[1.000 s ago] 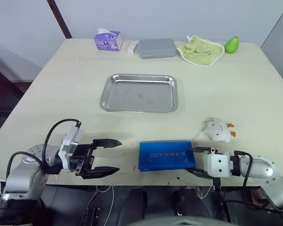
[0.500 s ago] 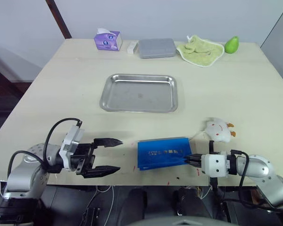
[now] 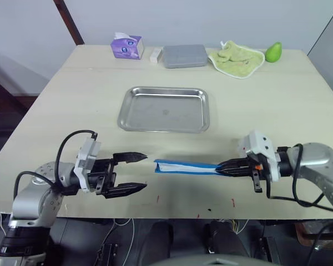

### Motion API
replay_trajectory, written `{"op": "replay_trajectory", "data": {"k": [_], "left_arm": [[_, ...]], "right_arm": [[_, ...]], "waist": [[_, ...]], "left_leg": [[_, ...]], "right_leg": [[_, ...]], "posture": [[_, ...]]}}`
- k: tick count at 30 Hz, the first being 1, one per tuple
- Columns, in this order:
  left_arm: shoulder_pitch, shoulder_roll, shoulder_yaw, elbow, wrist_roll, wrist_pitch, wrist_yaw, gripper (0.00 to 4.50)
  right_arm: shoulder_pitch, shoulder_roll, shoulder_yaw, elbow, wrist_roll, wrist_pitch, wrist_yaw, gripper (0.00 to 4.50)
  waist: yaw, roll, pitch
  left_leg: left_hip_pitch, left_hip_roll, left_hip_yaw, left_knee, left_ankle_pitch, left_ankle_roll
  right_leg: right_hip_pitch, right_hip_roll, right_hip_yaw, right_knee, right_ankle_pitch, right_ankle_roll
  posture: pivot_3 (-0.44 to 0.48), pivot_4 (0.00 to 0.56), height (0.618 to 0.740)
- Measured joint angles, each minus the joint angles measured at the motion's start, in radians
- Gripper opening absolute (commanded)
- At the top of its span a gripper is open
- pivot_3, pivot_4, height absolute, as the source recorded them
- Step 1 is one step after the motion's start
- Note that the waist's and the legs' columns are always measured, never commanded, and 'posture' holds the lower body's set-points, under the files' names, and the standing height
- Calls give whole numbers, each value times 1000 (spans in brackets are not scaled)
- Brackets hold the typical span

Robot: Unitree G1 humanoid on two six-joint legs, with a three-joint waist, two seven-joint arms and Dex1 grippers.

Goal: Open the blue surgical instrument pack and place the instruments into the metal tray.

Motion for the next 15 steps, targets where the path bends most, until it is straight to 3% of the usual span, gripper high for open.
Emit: {"op": "replay_trajectory", "data": {"k": [7,15], "left_arm": [[-22,-14,1,39,10,-21,2,4500],[-49,-63,-49,94,61,-83,-10,4500]], "right_arm": [[-178,-10,116,151,35,154,89,47],[-279,31,223,335,-54,109,190,47]], "waist": [[-1,0,0],[-1,0,0]], "left_leg": [[-1,0,0,0,0,0],[-1,0,1,0,0,0]], "right_leg": [[-1,0,0,0,0,0],[-1,0,0,0,0,0]], "posture": [[0,150,740],[0,150,740]]}}
